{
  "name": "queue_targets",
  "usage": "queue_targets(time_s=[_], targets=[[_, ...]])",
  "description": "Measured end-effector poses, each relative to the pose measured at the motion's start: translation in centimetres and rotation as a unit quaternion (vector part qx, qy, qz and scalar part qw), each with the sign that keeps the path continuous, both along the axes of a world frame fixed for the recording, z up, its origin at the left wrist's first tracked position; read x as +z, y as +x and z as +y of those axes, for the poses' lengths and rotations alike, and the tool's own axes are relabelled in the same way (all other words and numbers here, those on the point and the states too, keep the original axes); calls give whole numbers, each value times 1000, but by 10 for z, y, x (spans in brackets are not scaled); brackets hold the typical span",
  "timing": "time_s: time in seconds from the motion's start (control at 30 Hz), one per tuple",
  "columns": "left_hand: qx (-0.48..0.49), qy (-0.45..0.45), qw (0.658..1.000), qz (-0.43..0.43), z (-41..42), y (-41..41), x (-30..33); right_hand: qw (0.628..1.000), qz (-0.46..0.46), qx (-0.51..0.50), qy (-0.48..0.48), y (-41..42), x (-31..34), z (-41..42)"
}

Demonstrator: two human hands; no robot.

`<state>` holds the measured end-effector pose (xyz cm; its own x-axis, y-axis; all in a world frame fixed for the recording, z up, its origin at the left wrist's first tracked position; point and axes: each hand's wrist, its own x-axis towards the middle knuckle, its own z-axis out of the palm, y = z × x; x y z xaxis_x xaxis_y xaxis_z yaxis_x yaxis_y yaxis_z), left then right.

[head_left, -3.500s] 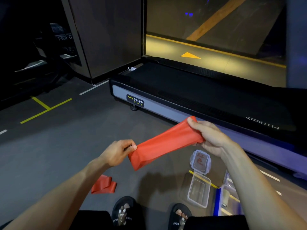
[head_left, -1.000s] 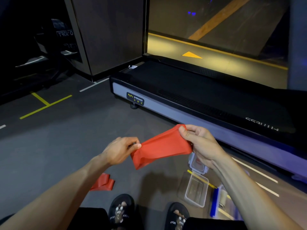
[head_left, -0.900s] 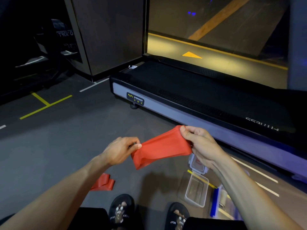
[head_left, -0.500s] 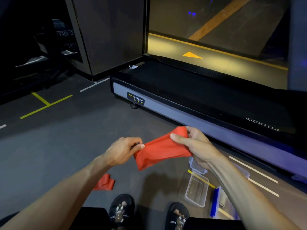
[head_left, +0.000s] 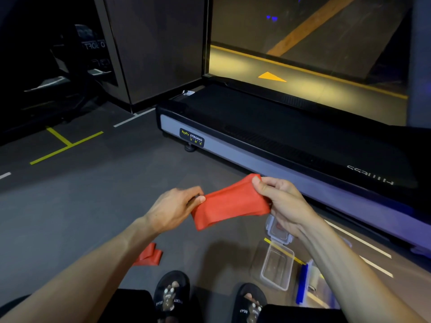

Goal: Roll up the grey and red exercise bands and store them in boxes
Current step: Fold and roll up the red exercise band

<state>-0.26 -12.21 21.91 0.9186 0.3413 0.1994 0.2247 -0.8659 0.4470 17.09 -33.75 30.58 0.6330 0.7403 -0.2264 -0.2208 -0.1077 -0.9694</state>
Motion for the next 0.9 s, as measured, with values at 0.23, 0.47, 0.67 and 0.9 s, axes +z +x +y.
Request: queue_targets(time_s=[0.23, 0.47, 0.67, 0.9], targets=[[-56, -27, 998, 24, 2, 1, -2, 999, -12, -21, -21, 9, -1, -3], [-63, -38, 996, 41, 1, 4, 0, 1000, 2, -6, -14, 8, -6, 0], [-68, -35, 996, 35, 0, 4, 0, 999, -25, 17, -23, 1, -3, 3], [-71, -42, 996, 33, -1, 3, 0, 997, -71, 27, -6, -1, -6, 1]])
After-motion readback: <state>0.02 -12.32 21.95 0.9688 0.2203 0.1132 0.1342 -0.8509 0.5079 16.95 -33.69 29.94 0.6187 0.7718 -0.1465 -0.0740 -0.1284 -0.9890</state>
